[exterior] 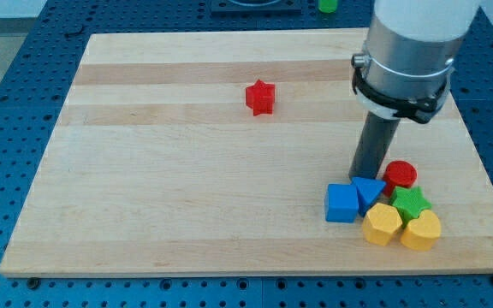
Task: Move red star towards blue cube
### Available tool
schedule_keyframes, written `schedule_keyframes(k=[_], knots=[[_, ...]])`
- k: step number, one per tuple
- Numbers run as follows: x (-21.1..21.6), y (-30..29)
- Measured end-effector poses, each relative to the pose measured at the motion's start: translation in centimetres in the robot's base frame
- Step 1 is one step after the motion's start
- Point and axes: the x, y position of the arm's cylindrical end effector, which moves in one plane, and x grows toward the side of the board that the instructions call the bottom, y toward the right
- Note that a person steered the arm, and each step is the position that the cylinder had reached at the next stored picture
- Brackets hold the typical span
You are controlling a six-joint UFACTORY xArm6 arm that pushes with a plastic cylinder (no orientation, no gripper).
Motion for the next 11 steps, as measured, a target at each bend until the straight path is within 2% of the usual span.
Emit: schedule_keyframes(k=[1,3,4,5,6,7,8,9,11], knots=[[0.2,0.5],[-2.4,1.8],[-5.4,1.8],[-12.1,2.7],[-17.1,-0.6],[-21.7,-6.5],[-22.9,-11.7],[-19.7,-14.7],[-13.3,-13.7]])
